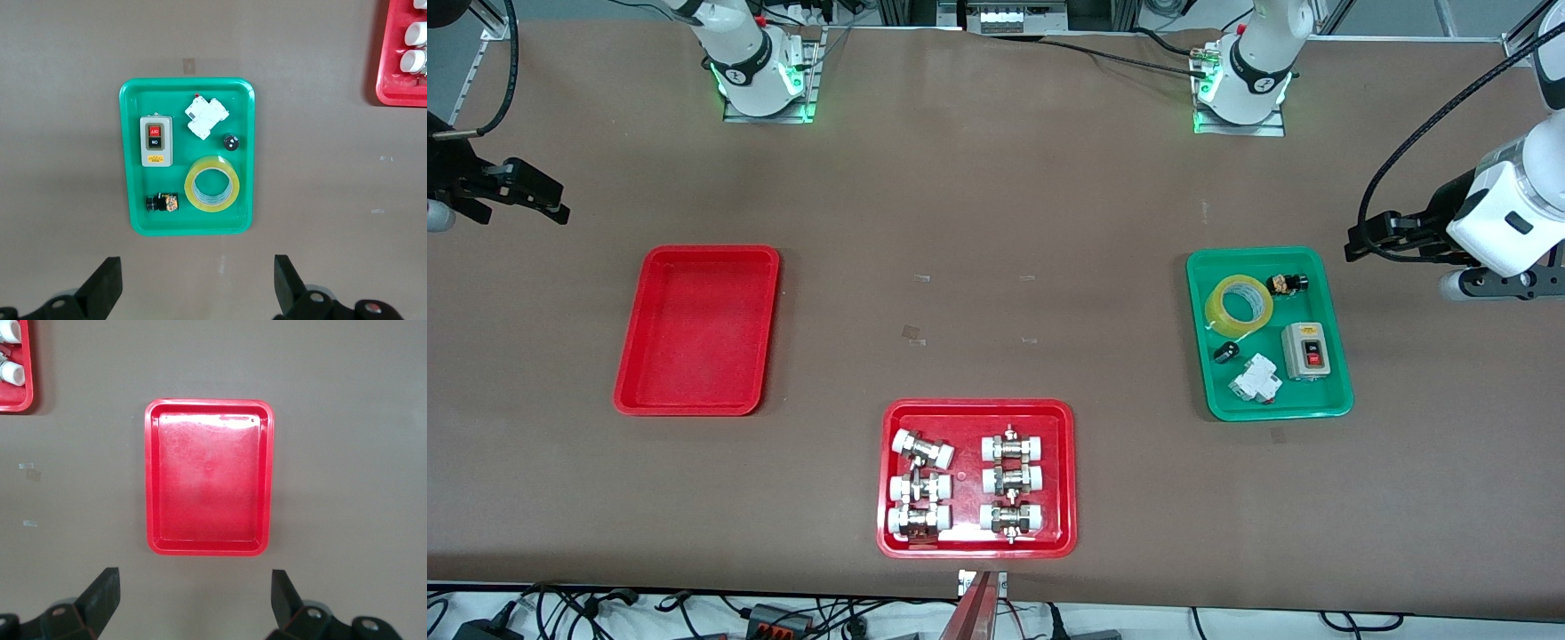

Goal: Left arm passes tape to right arm into tray
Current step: 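Reach the left gripper down to the yellow tape roll in the green tray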

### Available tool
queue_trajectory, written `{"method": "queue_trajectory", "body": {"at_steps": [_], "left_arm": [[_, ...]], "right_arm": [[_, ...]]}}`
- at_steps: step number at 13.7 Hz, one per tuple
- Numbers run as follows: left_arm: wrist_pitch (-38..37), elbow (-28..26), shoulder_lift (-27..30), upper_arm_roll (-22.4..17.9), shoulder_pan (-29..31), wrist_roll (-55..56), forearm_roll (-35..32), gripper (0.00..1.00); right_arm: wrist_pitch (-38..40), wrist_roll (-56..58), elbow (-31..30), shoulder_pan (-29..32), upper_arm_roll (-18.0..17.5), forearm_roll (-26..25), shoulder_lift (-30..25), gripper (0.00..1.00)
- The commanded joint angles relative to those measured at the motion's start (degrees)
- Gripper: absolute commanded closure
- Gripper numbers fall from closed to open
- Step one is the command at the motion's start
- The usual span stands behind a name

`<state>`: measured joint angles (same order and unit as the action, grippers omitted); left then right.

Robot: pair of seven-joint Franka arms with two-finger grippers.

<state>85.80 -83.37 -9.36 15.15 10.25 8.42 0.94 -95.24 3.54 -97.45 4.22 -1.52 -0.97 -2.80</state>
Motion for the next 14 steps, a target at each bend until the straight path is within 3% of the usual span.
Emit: {"method": "queue_trajectory", "body": {"at_steps": [1, 6, 12, 14], "left_arm": [[-0.1, -0.1, 0.1, 0.1, 0.2, -1.0, -0.3, 0.0], [0.4, 0.4, -2.1, 0.1, 0.4, -0.3, -0.4, 0.0], [0.8, 0.6, -12.1, -0.6, 1.1, -0.9, -1.0, 0.0], [4.5, -2.2, -15.0, -0.6, 1.3, -0.9, -1.1, 0.0]], "right_arm": [[0.1, 0.9, -1.0, 0.8, -0.9, 0.5, -1.5, 0.0], [0.3, 0.9, -1.0, 0.8, -0.8, 0.5, -1.5, 0.0], [0.5, 0.8, -0.6, 0.9, -0.8, 0.6, -1.4, 0.0], [0.5, 0.9, -0.4, 0.9, -0.7, 0.7, -1.2, 0.0]]}}
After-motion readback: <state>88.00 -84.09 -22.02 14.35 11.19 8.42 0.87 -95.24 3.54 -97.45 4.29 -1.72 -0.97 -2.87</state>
